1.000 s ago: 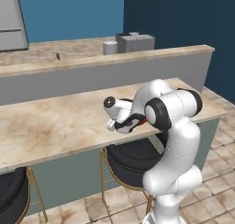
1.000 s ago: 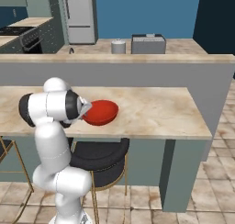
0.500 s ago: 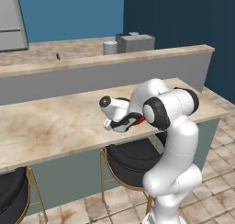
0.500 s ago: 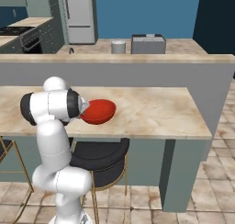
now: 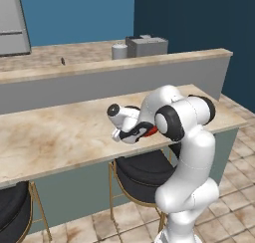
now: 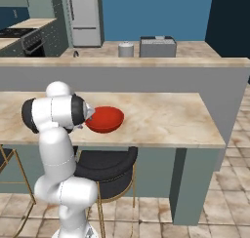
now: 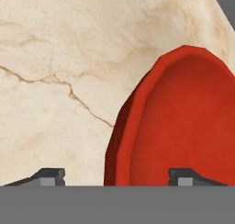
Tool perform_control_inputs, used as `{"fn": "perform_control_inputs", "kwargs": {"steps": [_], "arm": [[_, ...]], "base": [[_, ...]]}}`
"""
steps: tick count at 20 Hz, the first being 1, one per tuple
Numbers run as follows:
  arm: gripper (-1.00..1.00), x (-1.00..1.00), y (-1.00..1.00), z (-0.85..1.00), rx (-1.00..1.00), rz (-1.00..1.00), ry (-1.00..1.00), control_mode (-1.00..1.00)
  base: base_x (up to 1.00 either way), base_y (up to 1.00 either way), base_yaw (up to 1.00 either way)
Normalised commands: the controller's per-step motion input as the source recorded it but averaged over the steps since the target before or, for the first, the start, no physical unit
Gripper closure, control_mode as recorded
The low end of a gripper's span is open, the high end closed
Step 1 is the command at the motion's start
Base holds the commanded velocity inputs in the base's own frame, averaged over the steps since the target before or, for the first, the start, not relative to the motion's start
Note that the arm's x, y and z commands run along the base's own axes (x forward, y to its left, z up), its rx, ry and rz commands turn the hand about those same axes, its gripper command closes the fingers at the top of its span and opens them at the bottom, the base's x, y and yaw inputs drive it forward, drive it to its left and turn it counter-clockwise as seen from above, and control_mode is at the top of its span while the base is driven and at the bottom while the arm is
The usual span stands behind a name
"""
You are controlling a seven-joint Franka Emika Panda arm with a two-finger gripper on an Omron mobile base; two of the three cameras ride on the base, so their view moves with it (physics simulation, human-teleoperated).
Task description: Pick up the bowls from the cabinet and place each bowl in front of a stool on the dining counter.
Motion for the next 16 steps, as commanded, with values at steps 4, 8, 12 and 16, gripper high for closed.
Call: {"fn": "perform_control_inputs", "kwargs": {"steps": [4, 8, 12, 16], "arm": [[-1.0, -0.01, 0.0, 0.24, 0.0, -0.01, 0.0, -1.0], [-1.0, -0.09, 0.0, 0.94, 0.0, -0.03, 0.13, -1.0], [-1.0, -0.07, -0.05, 1.0, 0.11, -0.03, 0.36, -1.0], [-1.0, -0.36, -0.39, 1.0, 0.17, -0.08, 0.38, -1.0]], "base": [[0.0, 0.0, 0.0], [0.0, 0.0, 0.0], [0.0, 0.0, 0.0], [0.0, 0.0, 0.0]]}}
